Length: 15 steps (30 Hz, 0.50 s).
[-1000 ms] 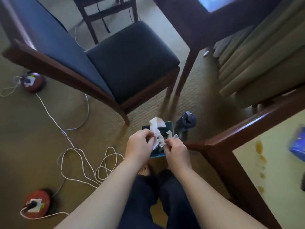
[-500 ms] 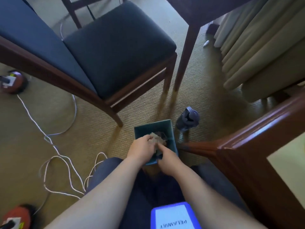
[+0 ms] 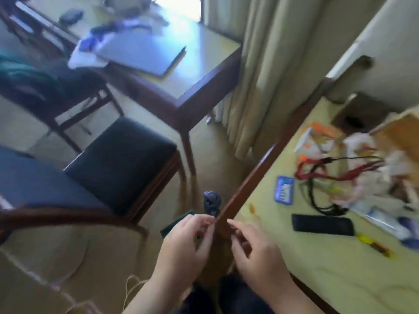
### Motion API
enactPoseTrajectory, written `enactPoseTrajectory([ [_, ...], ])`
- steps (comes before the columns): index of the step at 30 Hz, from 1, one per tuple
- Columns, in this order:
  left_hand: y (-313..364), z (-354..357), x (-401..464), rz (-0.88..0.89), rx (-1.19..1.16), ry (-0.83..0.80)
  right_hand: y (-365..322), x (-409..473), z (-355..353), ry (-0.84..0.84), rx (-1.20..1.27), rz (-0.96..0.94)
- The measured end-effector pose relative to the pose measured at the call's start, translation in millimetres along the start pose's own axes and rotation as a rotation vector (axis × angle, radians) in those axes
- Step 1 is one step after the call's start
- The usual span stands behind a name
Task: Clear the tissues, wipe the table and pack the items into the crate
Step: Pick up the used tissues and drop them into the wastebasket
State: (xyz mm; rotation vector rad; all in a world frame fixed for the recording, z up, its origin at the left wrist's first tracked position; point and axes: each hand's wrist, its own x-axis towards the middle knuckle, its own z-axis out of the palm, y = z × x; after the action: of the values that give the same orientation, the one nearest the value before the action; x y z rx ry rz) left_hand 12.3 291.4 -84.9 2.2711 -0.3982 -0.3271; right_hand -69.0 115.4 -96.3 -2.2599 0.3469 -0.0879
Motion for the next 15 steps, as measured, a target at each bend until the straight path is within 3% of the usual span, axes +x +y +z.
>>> enactPoseTrajectory([
  [6,94.7,53.6,24.0,0.211,0.051,-0.115,56.7,-12.3,-120.5,0.265,-0.176,0.236],
  [15,197.6,168.6,70.0,0.347,0.168,-0.3,166.1,-27.9,-233.1,0.422,-0.211,0.427],
])
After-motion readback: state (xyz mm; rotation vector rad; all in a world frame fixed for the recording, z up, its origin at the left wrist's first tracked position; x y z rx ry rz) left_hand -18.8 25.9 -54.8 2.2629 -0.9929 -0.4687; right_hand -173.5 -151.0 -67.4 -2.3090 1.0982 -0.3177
